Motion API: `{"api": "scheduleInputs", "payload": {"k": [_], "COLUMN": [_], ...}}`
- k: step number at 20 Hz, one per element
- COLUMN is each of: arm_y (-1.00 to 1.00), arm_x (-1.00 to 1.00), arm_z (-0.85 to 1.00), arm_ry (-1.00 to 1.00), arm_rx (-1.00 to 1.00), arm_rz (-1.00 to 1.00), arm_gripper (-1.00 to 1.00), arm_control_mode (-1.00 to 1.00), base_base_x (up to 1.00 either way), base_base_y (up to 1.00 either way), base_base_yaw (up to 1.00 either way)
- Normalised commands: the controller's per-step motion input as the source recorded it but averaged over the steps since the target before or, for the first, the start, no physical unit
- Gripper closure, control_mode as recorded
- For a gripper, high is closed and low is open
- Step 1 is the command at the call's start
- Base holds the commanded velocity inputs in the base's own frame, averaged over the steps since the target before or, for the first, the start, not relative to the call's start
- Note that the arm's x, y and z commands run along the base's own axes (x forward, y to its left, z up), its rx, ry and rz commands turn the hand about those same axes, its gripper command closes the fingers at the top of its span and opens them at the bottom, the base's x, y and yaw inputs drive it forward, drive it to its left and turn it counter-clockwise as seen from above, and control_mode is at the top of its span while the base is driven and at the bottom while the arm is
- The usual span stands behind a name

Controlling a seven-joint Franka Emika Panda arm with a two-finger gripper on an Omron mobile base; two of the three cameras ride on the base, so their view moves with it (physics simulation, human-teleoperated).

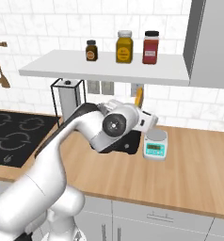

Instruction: Start the toaster. Once the lever pops up, take the bread to the plate on the dining counter.

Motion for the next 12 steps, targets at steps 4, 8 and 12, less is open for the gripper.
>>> {"api": "scheduleInputs", "payload": {"k": [4, 8, 12], "arm_y": [-0.78, -0.47, 0.64], "arm_x": [-1.00, -1.00, -0.96], "arm_z": [0.47, 0.00, 0.00], "arm_ry": [0.34, 0.17, -0.04], "arm_rx": [0.00, 0.00, 0.00], "arm_rz": [-0.07, 0.01, 0.26], "arm_gripper": [1.00, 1.00, 1.00], "arm_control_mode": [-1.00, -1.00, -1.00], "base_base_x": [0.00, 0.00, 0.00], "base_base_y": [0.00, 0.00, 0.00], "base_base_yaw": [0.00, 0.00, 0.00]}}
